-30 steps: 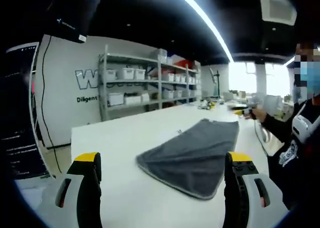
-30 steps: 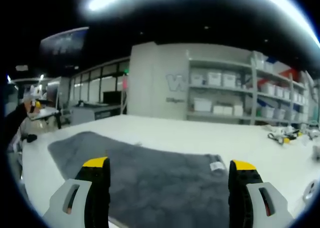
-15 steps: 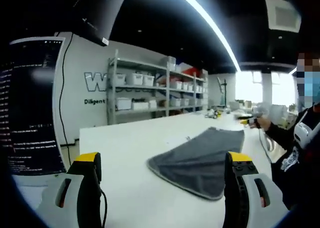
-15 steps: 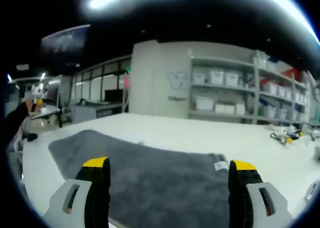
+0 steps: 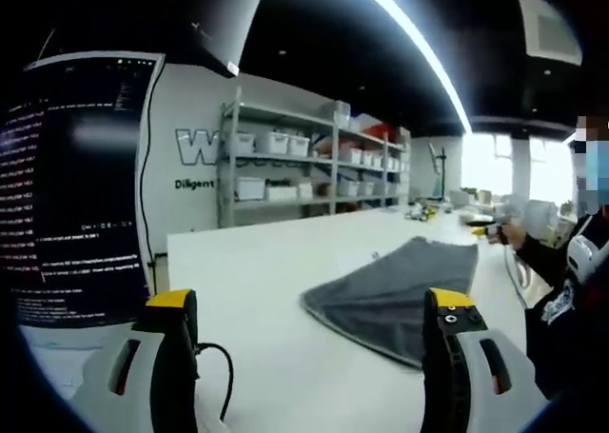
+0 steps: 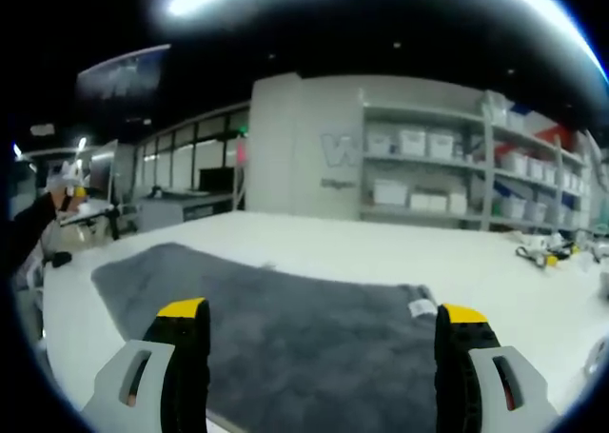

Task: Open the folded towel by lifting each exposed corner and separating the folded layers until the towel lies flat within the target outline without major curled edges

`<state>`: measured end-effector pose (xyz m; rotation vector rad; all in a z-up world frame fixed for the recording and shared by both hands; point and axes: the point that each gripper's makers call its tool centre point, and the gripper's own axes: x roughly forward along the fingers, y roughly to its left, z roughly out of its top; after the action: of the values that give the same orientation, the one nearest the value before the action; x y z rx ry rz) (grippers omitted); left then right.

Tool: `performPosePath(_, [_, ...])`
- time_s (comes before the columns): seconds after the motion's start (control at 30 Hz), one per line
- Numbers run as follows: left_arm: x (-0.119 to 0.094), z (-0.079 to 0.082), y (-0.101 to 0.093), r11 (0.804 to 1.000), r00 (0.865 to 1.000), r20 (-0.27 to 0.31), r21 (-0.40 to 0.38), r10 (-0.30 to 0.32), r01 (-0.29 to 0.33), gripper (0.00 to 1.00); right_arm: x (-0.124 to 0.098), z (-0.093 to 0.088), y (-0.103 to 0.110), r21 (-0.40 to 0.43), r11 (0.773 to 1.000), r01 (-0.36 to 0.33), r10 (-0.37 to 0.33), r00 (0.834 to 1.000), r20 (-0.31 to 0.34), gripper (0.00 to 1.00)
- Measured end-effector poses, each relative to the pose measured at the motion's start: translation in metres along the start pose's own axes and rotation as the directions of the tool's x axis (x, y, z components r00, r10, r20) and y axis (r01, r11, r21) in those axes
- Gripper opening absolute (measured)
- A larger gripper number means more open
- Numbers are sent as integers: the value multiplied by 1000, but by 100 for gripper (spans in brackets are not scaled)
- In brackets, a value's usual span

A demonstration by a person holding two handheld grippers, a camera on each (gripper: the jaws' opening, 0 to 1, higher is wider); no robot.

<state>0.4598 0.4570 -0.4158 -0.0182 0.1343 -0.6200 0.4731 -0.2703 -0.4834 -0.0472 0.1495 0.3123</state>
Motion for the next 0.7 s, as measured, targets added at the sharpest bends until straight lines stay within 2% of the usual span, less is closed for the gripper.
performPosePath(0.2, [6,-5,-7,1000,999,-35,4,-17,18,97,3,-2,3,2,1000,-6,6,1000,-1,100])
performPosePath(0.33, [6,-8,2,1000,998,-55,8,-7,8,97,4,-6,4,6,1000,-9,9,1000,-7,100])
performPosePath(0.53, [5,-11,9,1000,998,-66,4,7,-7,96,3,-8,4,5,1000,-8,8,1000,-12,100])
performPosePath(0.7, [5,-10,1,1000,998,-59,17,7,-6,96,2,-9,3,5,1000,-7,7,1000,-13,100])
